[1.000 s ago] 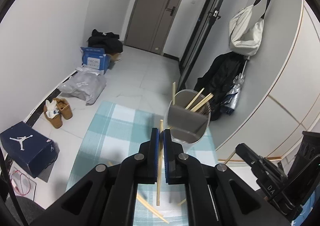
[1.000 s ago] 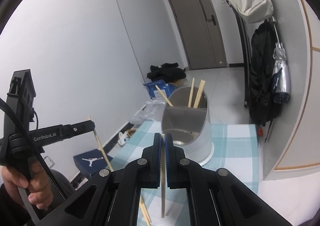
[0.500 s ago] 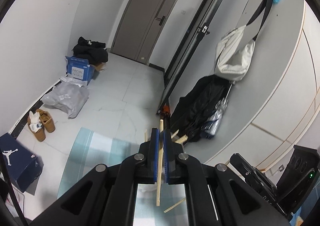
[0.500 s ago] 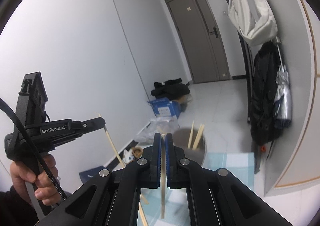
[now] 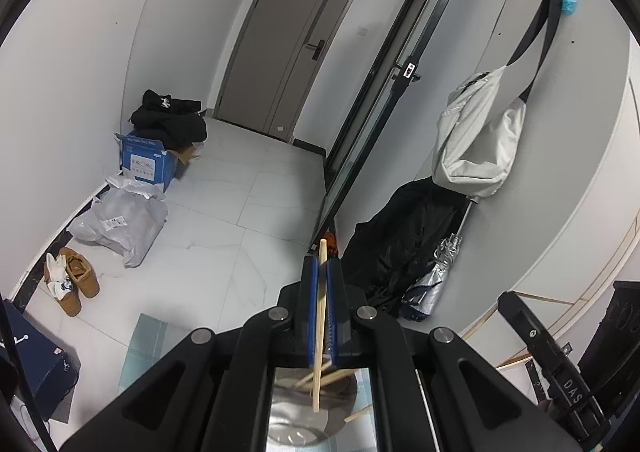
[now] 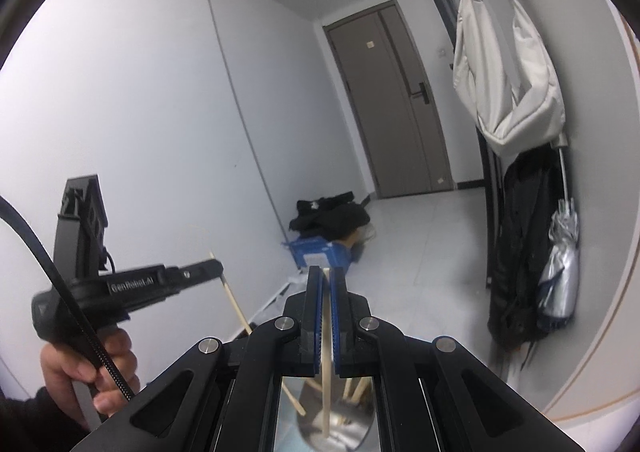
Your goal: Organize utensils
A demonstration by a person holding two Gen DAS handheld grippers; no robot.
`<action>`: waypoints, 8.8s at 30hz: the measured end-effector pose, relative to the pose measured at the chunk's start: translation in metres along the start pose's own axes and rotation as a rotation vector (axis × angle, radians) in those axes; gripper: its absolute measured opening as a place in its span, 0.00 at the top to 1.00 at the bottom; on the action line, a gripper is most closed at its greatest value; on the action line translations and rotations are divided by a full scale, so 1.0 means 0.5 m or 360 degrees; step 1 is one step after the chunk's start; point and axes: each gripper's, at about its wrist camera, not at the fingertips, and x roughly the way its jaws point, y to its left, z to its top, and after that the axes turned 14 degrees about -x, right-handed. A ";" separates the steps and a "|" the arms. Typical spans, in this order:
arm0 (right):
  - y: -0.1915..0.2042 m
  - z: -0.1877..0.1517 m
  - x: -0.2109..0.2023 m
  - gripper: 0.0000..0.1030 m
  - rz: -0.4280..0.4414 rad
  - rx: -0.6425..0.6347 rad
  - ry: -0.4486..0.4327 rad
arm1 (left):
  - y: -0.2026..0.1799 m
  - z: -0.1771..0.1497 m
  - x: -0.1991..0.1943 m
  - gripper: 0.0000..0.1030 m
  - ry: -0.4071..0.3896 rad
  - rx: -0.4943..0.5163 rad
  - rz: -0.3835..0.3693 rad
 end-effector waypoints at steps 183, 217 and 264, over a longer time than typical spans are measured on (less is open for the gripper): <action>0.276 -0.455 0.233 0.95 0.0360 -0.0286 0.1124 | 0.448 -0.321 -0.035 0.01 0.0454 -0.0608 0.0770; 0.028 -0.410 0.053 0.95 0.0422 0.0404 0.0564 | 0.350 -0.359 0.117 0.41 0.0786 -0.0261 0.1026; 0.080 -0.372 -0.022 0.95 0.0187 0.0156 0.0367 | 0.153 -0.306 -0.044 0.98 0.0108 0.0093 0.0491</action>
